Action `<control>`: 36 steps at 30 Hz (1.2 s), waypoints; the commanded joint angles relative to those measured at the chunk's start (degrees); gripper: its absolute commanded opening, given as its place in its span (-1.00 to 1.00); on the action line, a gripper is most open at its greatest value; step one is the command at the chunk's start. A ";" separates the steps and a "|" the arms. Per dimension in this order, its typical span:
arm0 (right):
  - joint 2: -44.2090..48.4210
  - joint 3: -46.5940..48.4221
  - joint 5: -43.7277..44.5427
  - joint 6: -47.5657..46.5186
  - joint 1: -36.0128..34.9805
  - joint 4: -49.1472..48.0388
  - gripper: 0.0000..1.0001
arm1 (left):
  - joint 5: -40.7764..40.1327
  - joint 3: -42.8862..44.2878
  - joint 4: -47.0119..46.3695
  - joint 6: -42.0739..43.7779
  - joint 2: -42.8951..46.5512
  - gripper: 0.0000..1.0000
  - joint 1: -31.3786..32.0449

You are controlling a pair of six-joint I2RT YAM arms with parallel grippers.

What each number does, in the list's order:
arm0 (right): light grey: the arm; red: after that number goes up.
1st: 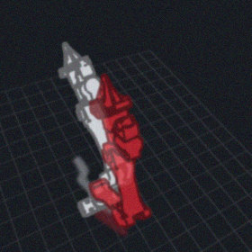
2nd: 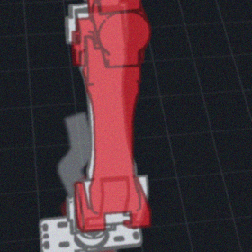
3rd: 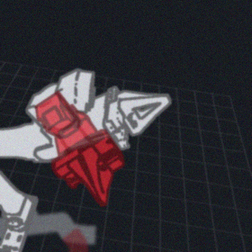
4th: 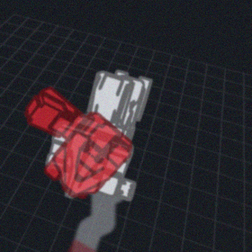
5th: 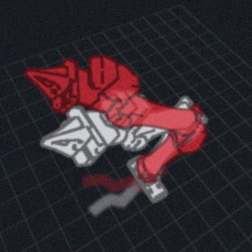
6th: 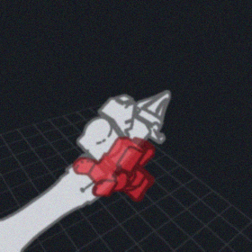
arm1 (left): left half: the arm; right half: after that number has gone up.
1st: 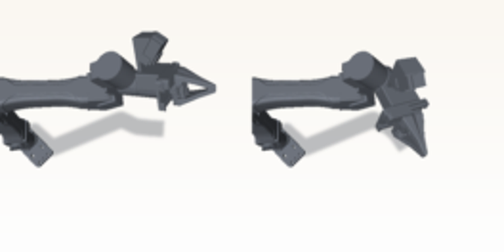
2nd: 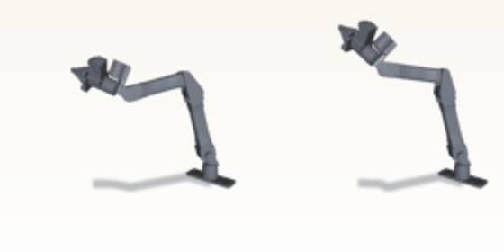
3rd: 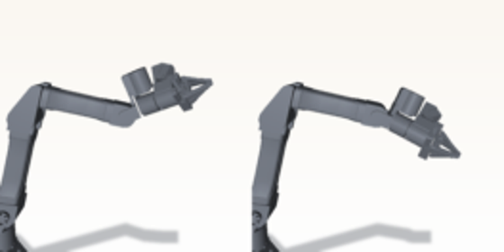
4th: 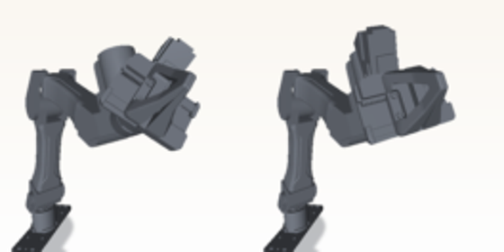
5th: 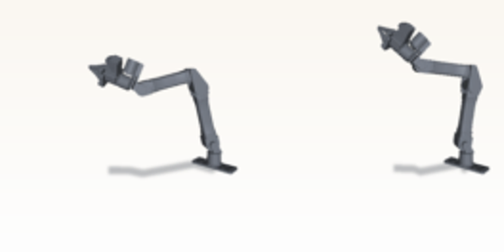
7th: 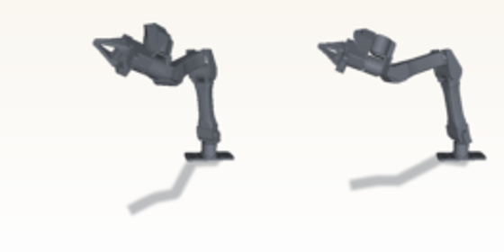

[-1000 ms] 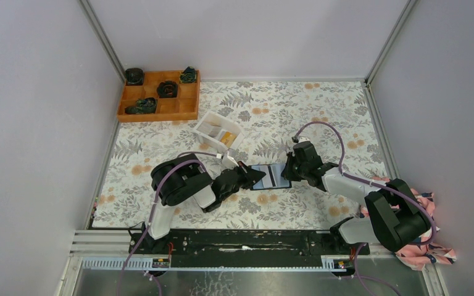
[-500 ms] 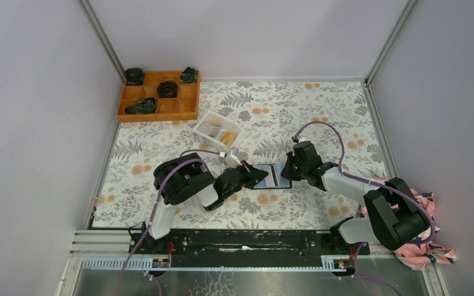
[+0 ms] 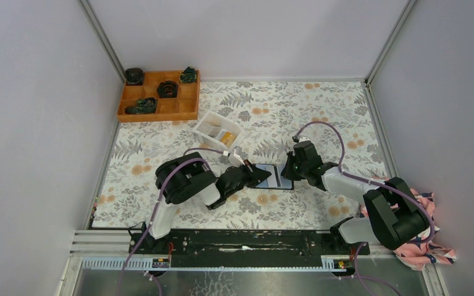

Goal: Put the credit cards into the card holder
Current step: Insert the credit card into the card holder.

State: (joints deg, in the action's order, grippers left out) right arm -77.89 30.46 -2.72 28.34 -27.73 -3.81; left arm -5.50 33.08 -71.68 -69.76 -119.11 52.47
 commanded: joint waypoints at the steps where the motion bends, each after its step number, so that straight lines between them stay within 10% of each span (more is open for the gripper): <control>1: 0.37 -0.69 0.03 0.07 0.88 -1.20 -1.00 | 0.81 -1.41 3.61 2.43 0.15 -1.00 0.54; 36: 0.60 0.17 11.48 2.14 3.93 4.53 -1.00 | 4.66 3.51 17.30 5.94 2.80 -1.00 0.58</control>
State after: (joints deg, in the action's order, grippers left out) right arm -75.50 29.04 7.99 29.91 -24.25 0.51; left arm -4.14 35.64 -62.89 -67.51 -116.40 52.45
